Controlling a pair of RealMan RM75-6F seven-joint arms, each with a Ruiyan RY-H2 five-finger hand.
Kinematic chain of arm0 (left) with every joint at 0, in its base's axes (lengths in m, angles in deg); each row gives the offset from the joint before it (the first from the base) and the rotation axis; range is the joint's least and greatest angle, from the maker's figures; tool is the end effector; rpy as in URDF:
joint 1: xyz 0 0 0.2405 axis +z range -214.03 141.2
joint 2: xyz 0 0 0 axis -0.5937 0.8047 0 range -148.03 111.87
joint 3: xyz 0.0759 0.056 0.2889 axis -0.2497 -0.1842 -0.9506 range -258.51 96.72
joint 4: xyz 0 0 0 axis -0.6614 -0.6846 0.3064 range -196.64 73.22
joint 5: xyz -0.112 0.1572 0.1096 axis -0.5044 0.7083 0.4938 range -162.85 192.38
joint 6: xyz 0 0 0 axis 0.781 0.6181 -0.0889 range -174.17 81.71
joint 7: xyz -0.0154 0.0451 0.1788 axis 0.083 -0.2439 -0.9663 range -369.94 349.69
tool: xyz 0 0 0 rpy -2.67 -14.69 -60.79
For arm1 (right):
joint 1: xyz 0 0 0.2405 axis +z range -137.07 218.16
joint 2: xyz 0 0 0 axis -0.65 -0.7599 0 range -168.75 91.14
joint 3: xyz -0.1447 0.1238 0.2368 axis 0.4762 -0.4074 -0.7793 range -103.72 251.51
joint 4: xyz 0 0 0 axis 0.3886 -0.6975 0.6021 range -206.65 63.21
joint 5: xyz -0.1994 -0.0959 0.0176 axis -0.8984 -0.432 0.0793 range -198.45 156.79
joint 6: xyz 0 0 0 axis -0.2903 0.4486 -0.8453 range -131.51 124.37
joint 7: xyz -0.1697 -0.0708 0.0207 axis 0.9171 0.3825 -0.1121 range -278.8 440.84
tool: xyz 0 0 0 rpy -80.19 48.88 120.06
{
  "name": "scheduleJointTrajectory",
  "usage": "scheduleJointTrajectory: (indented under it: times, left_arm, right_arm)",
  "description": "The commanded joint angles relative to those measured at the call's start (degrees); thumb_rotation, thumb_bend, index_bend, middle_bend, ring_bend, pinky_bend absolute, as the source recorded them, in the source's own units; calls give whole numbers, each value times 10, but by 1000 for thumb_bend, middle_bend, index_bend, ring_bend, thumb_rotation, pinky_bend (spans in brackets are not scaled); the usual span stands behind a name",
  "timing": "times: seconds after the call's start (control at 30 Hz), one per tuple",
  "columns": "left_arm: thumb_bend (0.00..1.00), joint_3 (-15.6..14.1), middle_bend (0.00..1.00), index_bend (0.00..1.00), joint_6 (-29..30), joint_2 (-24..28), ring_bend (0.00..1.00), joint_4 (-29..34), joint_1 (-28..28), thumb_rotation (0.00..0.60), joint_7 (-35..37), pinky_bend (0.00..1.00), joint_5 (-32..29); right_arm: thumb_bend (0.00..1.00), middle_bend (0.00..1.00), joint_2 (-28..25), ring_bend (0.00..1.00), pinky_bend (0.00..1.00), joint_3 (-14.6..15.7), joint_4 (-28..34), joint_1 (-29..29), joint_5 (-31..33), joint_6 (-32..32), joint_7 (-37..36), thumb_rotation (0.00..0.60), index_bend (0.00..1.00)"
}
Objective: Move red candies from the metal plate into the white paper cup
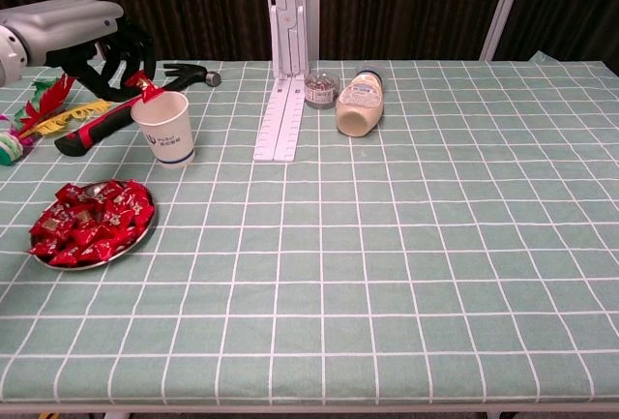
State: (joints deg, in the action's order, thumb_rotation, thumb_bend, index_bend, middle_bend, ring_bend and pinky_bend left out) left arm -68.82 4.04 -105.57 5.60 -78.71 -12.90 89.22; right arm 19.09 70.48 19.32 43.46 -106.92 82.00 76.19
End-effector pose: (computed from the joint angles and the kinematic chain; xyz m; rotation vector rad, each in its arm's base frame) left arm -0.2239 0.4694 -0.0025 -1.8114 -0.8830 -0.9209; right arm -0.3735 -0.2171 0.2157 1.3649 -0.8690 0.8638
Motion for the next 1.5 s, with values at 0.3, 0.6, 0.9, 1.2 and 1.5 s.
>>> scheduleJointTrajectory:
  times: [0.3, 0.6, 0.9, 1.2, 1.5]
  left_arm:
    - [497, -11, 441, 367, -16, 10, 399, 24, -8, 600, -20, 1000, -19]
    - [402, -43, 387, 306, 111, 65, 360, 121, 65, 600, -20, 1000, 27]
    - [215, -135, 417, 334, 152, 94, 361, 184, 133, 600, -79, 1000, 78]
    - [205, -155, 418, 335, 105, 58, 361, 148, 138, 600, -134, 1000, 61]
    - [216, -152, 423, 343, 77, 53, 361, 132, 133, 600, -160, 1000, 42]
  right_arm:
    - [96, 216, 1, 80, 282, -1, 0, 3, 1, -5, 0, 600, 119]
    - [97, 216, 0, 80, 284, -2, 0, 6, -3, -5, -1, 600, 119]
    - [97, 216, 2, 80, 288, 0, -1, 9, -12, -6, -4, 600, 119]
    - [97, 216, -1, 80, 294, 1, 2, 6, -13, -1, -2, 600, 119]
    - [96, 216, 0, 81, 298, 1, 6, 7, -14, -2, 3, 600, 119]
